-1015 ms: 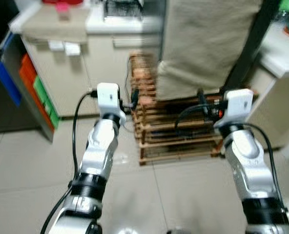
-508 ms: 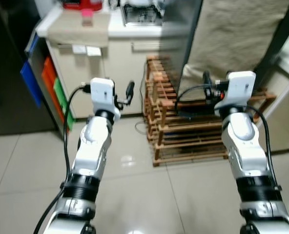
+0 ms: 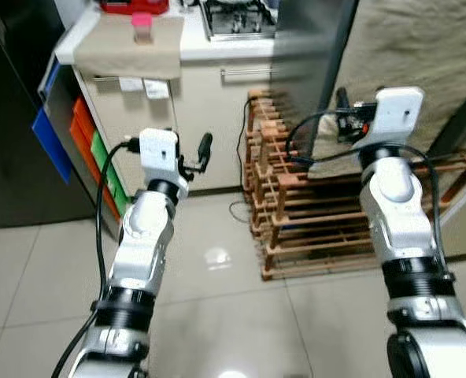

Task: Restocking fridge

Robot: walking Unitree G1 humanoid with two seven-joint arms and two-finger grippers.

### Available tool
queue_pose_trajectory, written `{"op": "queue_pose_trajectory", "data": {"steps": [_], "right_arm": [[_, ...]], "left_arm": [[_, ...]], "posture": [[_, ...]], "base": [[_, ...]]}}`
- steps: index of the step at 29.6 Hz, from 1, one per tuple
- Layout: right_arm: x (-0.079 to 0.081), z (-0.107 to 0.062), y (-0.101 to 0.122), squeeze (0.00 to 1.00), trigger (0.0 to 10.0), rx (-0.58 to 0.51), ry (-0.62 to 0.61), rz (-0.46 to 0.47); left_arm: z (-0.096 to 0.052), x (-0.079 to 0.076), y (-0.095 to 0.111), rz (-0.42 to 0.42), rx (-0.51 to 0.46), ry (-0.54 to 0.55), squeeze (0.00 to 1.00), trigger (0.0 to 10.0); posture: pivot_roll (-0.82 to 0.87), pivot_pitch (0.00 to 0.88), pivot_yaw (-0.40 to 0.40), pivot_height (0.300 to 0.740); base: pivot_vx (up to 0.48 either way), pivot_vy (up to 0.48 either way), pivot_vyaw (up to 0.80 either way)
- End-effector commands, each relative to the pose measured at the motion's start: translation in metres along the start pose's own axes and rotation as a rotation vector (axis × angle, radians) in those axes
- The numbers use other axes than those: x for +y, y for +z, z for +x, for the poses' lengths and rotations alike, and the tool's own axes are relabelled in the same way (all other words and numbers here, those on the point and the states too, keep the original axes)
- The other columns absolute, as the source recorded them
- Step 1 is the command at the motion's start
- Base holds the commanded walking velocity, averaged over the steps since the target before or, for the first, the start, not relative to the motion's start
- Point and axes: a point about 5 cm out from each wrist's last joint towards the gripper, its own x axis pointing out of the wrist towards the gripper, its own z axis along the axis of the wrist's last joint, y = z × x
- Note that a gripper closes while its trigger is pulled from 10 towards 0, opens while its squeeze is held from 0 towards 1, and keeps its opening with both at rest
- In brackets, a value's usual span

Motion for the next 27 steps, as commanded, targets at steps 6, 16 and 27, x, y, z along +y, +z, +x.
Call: {"op": "queue_pose_trajectory", "data": {"steps": [6,16,27], "right_arm": [[-0.009,0.017,0.008,0.00,10.0,-0.004,-0.040,0.032],[-0.016,0.035,0.002,0.00,10.0,0.052,-0.093,-0.011],[-0.019,0.044,-0.002,0.00,10.0,0.090,-0.122,-0.016]], "left_arm": [[0.000,-0.005,0.004,0.017,-0.006,-0.036,0.00,10.0],[-0.010,0.007,0.017,0.075,-0.012,-0.041,0.00,10.0],[-0.042,0.028,0.025,0.151,0.041,0.006,0.00,10.0]], "posture": [[-0.11,0.000,0.012,0.740],[0.00,0.000,0.012,0.740],[0.11,0.104,-0.015,0.740]], "base": [[0.000,0.000,0.00],[0.000,0.000,0.00],[0.000,0.000,0.00]]}}
